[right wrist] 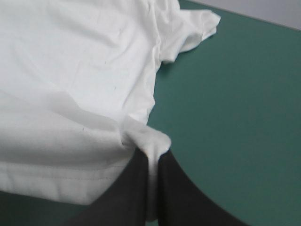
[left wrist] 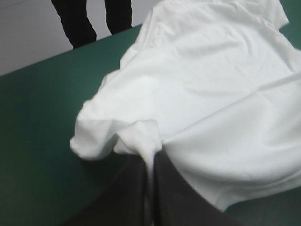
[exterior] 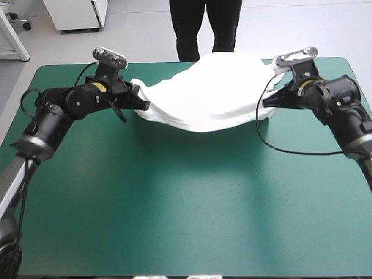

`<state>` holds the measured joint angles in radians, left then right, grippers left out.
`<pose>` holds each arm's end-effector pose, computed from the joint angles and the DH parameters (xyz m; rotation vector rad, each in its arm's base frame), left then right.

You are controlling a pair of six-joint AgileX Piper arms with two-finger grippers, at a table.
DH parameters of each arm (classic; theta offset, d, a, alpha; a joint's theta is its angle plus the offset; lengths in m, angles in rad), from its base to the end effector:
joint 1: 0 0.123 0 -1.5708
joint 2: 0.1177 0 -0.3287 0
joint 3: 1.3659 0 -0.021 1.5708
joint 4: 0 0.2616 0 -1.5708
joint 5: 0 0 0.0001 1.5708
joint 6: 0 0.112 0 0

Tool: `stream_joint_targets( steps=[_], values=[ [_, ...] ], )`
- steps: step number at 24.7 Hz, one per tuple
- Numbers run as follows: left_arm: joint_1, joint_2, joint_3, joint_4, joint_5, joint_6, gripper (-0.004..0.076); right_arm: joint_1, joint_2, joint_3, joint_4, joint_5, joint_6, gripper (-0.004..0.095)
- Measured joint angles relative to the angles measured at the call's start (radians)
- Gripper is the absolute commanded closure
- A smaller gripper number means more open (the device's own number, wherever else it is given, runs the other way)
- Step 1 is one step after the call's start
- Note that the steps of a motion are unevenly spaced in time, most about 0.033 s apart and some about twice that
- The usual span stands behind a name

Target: Fold the cloth

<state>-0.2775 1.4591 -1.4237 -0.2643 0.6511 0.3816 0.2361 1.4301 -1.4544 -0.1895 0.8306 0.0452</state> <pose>0.3360 -0.1142 0.4253 0.5671 2.0780 -0.2337 0.3285 0.0630 0.4292 -0.2896 2.2553 -0.0788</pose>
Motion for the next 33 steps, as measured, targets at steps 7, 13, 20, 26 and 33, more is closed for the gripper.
stream_joint_targets(
  steps=[7,13,20,26,33],
  values=[
    [-0.046,-0.205,0.257,-0.016,0.005,0.011,0.0733,0.000,-0.146,0.214,0.110,0.028,-0.018,0.0925],
    [-0.175,-0.262,0.389,0.046,0.123,-0.040,0.0733,0.000,-0.210,0.326,0.222,0.145,-0.068,0.0925],
    [-0.246,-0.269,0.458,0.087,0.234,-0.154,0.0733,0.033,-0.246,0.397,0.247,0.248,-0.075,0.0925],
    [-0.258,-0.296,0.532,0.089,0.337,-0.246,0.0733,0.080,-0.251,0.481,0.248,0.371,-0.074,0.0925],
    [-0.258,-0.367,0.594,0.090,0.457,-0.297,0.0733,0.080,-0.360,0.657,0.247,0.389,-0.045,0.0925]
  ],
)
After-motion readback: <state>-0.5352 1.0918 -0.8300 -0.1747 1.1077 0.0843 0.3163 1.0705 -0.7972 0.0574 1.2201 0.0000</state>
